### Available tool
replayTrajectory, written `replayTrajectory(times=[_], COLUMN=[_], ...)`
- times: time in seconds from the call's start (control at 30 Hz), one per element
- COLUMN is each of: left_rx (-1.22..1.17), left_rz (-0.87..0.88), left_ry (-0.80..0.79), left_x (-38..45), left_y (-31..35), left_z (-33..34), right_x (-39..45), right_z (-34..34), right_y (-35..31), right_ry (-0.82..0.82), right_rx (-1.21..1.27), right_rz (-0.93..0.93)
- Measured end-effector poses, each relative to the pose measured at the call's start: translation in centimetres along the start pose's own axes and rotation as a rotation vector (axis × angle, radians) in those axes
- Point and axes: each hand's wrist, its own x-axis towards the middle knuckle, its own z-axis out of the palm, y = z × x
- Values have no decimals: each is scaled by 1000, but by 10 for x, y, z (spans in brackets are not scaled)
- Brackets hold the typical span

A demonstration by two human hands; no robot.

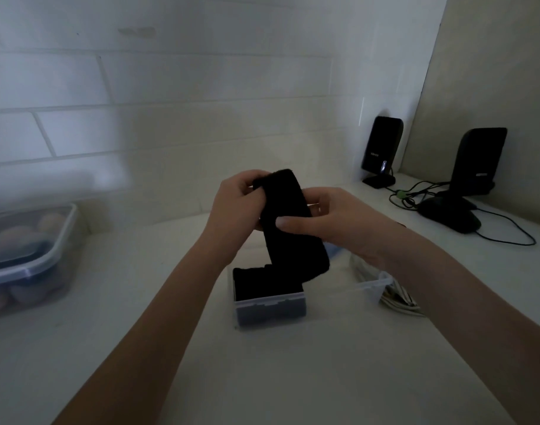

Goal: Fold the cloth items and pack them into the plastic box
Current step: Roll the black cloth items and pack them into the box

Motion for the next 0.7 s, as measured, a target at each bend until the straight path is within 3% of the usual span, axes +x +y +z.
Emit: replayTrajectory(times=[0.27, 0.5, 0.7], left_rx=[-171, -434, -480], left_rz=[-309, -342, -352], left_ry=[-38, -214, -335], left_x=[1, -3, -5], left_y=[-1, 1, 1], left_z=[6, 4, 3], right_x=[4, 8, 7], right_z=[2, 4, 5], right_y=[5, 12, 14], right_ry=[165, 310, 365], right_rx=[-34, -256, -366], right_rz=[-42, -157, -173])
